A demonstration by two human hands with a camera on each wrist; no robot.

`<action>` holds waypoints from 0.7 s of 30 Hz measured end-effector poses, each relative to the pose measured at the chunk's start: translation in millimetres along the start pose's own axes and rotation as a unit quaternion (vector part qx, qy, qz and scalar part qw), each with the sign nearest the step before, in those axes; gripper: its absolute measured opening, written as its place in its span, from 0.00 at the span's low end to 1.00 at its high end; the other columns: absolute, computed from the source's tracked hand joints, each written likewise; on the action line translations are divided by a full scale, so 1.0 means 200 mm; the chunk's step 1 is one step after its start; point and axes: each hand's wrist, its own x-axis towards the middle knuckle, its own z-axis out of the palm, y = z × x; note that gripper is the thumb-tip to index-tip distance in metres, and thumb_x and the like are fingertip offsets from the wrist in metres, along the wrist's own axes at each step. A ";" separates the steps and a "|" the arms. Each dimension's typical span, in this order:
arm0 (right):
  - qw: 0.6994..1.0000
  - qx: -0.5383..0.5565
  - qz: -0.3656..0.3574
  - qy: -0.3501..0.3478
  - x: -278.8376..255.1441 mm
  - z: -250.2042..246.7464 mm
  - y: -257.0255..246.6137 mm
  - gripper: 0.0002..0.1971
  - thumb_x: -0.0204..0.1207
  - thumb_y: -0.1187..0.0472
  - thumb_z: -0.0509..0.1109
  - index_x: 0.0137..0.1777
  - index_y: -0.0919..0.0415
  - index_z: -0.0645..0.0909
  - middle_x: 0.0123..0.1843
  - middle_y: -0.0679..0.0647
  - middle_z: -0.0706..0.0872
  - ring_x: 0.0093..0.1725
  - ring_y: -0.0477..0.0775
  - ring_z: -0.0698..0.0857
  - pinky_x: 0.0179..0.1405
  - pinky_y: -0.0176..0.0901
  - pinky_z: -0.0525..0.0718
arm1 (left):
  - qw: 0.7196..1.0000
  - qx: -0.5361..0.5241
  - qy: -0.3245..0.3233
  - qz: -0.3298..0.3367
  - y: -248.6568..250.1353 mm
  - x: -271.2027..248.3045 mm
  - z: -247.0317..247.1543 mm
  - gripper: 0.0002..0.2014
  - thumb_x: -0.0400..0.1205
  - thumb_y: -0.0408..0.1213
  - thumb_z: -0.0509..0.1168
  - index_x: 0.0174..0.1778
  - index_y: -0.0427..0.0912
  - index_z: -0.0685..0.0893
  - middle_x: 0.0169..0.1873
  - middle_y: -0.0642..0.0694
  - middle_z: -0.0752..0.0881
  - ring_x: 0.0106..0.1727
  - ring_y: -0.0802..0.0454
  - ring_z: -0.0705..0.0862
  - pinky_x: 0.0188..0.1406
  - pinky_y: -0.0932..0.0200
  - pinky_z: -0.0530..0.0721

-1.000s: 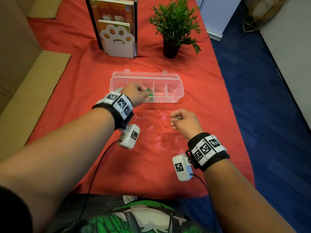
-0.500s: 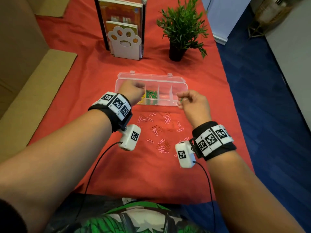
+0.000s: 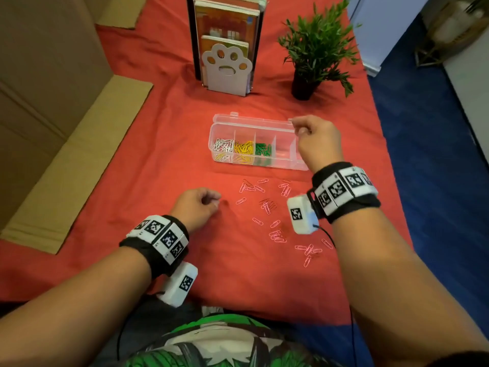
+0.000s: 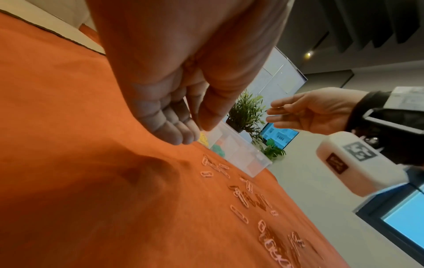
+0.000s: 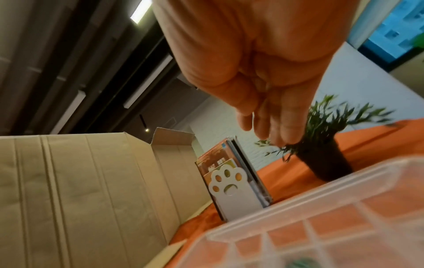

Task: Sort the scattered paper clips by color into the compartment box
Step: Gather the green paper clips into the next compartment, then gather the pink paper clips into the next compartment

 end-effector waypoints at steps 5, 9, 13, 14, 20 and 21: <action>0.995 -0.069 0.053 -0.045 -0.25 -0.13 0.21 0.13 0.78 0.68 0.61 0.52 0.58 0.86 0.48 0.52 0.87 0.50 0.50 0.83 0.54 0.36 0.77 | 0.999 0.038 -0.032 0.010 0.01 -0.03 0.07 0.08 0.76 0.29 0.68 0.49 0.39 0.87 0.31 0.50 0.82 0.31 0.55 0.79 0.34 0.70 0.77; 0.982 -0.132 0.099 -0.091 -0.48 -0.18 0.40 0.10 0.77 0.67 0.63 0.50 0.60 0.86 0.48 0.56 0.88 0.49 0.54 0.84 0.51 0.37 0.76 | 0.995 0.081 -0.054 0.023 0.04 -0.06 0.14 0.08 0.75 0.29 0.68 0.48 0.40 0.88 0.38 0.45 0.86 0.41 0.52 0.82 0.47 0.62 0.78; 0.955 -0.203 0.136 -0.169 -0.68 -0.17 0.54 0.09 0.77 0.66 0.63 0.47 0.63 0.85 0.48 0.60 0.88 0.52 0.60 0.86 0.52 0.42 0.79 | 0.991 0.113 -0.063 0.044 0.09 -0.10 0.21 0.10 0.76 0.28 0.67 0.50 0.40 0.89 0.47 0.43 0.90 0.49 0.49 0.86 0.50 0.68 0.74; 0.951 -0.209 0.138 -0.183 -0.72 -0.16 0.57 0.09 0.76 0.66 0.62 0.47 0.63 0.85 0.50 0.62 0.87 0.53 0.61 0.86 0.53 0.44 0.80 | 0.989 0.123 -0.068 0.049 0.10 -0.11 0.22 0.11 0.77 0.28 0.66 0.51 0.41 0.89 0.50 0.43 0.90 0.53 0.48 0.86 0.52 0.68 0.74; 0.923 -0.297 0.068 -0.234 -0.85 -0.12 0.66 0.11 0.78 0.59 0.63 0.56 0.60 0.81 0.55 0.57 0.80 0.60 0.60 0.78 0.62 0.48 0.77 | 0.972 0.205 -0.056 0.102 0.16 -0.12 0.32 0.13 0.77 0.30 0.64 0.54 0.44 0.88 0.57 0.43 0.87 0.59 0.45 0.84 0.59 0.62 0.75; 0.921 -0.310 0.044 -0.231 -0.86 -0.11 0.66 0.12 0.77 0.58 0.63 0.58 0.59 0.80 0.56 0.56 0.80 0.60 0.60 0.76 0.62 0.49 0.77 | 0.970 0.211 -0.049 0.109 0.17 -0.12 0.33 0.12 0.77 0.30 0.64 0.53 0.44 0.89 0.56 0.43 0.87 0.58 0.44 0.84 0.59 0.62 0.75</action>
